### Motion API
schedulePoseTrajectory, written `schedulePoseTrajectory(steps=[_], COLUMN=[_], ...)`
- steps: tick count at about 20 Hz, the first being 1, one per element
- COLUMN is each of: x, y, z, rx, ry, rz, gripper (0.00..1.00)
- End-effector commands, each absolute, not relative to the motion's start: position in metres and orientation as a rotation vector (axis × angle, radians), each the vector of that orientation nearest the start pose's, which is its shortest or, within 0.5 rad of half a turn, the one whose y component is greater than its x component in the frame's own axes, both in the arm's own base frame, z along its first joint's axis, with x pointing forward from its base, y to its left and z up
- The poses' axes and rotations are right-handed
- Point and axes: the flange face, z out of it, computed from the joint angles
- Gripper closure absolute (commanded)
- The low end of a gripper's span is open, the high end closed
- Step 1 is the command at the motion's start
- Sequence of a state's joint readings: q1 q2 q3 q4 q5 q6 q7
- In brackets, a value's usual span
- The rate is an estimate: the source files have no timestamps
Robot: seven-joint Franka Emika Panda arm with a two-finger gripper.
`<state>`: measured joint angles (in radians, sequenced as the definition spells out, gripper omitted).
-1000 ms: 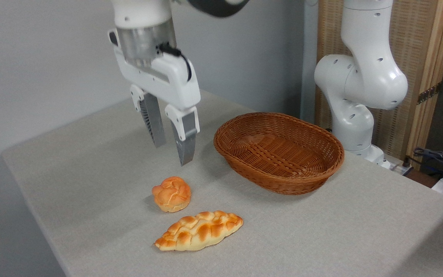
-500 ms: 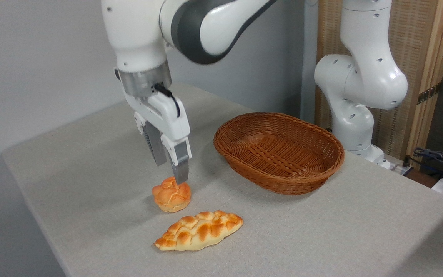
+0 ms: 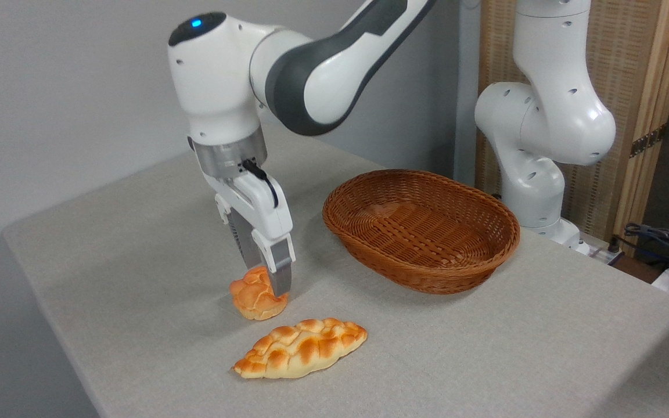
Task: Put bread into the basket
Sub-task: 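Close the gripper on the round bun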
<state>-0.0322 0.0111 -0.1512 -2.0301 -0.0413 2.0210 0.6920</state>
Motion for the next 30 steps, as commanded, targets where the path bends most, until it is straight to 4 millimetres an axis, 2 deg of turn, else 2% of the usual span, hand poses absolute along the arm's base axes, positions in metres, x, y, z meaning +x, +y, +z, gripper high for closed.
schedulePoseTrajectory(steps=[1, 3, 4, 5, 6, 8, 9, 27, 30], x=[0.546, 0.547, 0.547, 0.548, 0.548, 0.549, 0.549, 0.548, 0.547], y=[-0.102, -0.101, -0.102, -0.101, -0.1, -0.098, -0.098, -0.096, -0.093], z=[0.423, 0.418, 0.414, 0.415, 0.414, 0.412, 0.412, 0.41, 0.424], rx=[-2.917, -2.921, -2.922, -2.923, -2.921, -2.922, -2.922, -2.903, -2.932], ry=[1.305, 1.303, 1.306, 1.304, 1.308, 1.315, 1.315, 1.363, 1.35], rz=[-0.021, -0.009, -0.003, -0.005, -0.003, 0.003, 0.003, 0.025, 0.017], gripper=[0.0, 0.0, 0.09, 0.3, 0.4, 0.72, 0.76, 0.75, 0.75])
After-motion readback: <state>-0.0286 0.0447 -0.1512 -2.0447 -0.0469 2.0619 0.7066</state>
